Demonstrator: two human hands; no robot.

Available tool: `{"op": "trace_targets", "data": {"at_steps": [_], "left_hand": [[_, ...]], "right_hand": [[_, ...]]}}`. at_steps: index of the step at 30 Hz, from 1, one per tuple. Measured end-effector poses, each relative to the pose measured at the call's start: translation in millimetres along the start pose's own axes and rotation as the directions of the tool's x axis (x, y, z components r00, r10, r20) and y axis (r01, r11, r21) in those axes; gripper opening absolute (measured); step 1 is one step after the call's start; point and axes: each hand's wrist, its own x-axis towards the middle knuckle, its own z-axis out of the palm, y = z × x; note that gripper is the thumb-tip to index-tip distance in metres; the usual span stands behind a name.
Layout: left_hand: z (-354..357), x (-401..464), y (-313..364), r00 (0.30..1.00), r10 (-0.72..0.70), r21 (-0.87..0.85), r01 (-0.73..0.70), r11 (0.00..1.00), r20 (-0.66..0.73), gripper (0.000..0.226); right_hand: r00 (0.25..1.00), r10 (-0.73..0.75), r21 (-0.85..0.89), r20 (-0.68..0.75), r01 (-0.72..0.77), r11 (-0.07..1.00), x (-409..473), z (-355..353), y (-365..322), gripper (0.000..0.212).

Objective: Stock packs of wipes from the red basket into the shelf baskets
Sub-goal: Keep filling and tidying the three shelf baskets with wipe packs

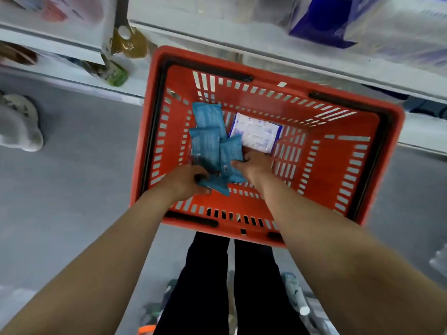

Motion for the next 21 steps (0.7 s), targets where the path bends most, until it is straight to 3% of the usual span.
{"op": "trace_targets", "data": {"at_steps": [2, 4, 7, 9, 11, 13, 17, 21], "left_hand": [[-3, 1, 2, 0.996, 0.027, -0.069, -0.033, 0.997, -0.090, 0.031], [-6, 3, 7, 0.975, 0.015, -0.179, -0.056, 0.982, -0.221, 0.025], [-12, 9, 19, 0.927, -0.082, -0.458, -0.102, 0.883, -0.365, 0.041], [-15, 18, 23, 0.939, -0.160, -0.649, -0.082, 0.757, -0.305, 0.061], [-14, 29, 26, 0.938, -0.229, -0.626, 0.018, 0.779, -0.259, 0.072], [-7, 38, 27, 0.916, -0.311, -0.574, 0.117, 0.810, -0.252, 0.072], [10, 46, 36, 0.873, -0.410, -0.663, 0.144, 0.735, -0.265, 0.064], [19, 50, 40, 0.876, -0.444, -0.793, 0.131, 0.595, -0.188, 0.058]], "right_hand": [[1.000, 0.008, 0.061, 0.000, -0.008, 0.998, -3, -4, -1, 0.027], [0.994, -0.080, 0.055, -0.074, 0.084, 0.995, -5, -16, -2, 0.026], [0.970, -0.135, 0.083, -0.201, 0.155, 0.985, -5, -40, -4, 0.024], [0.957, -0.123, 0.148, -0.263, 0.166, 0.975, -2, -54, -3, 0.024], [0.952, -0.124, 0.178, -0.279, 0.178, 0.968, 0, -62, -4, 0.023], [0.967, -0.108, 0.239, -0.230, 0.163, 0.957, 2, -64, -5, 0.024], [0.994, -0.089, 0.310, -0.064, 0.105, 0.945, -1, -50, -3, 0.026], [0.998, -0.067, 0.232, -0.004, 0.066, 0.970, -3, -30, 9, 0.023]]}}
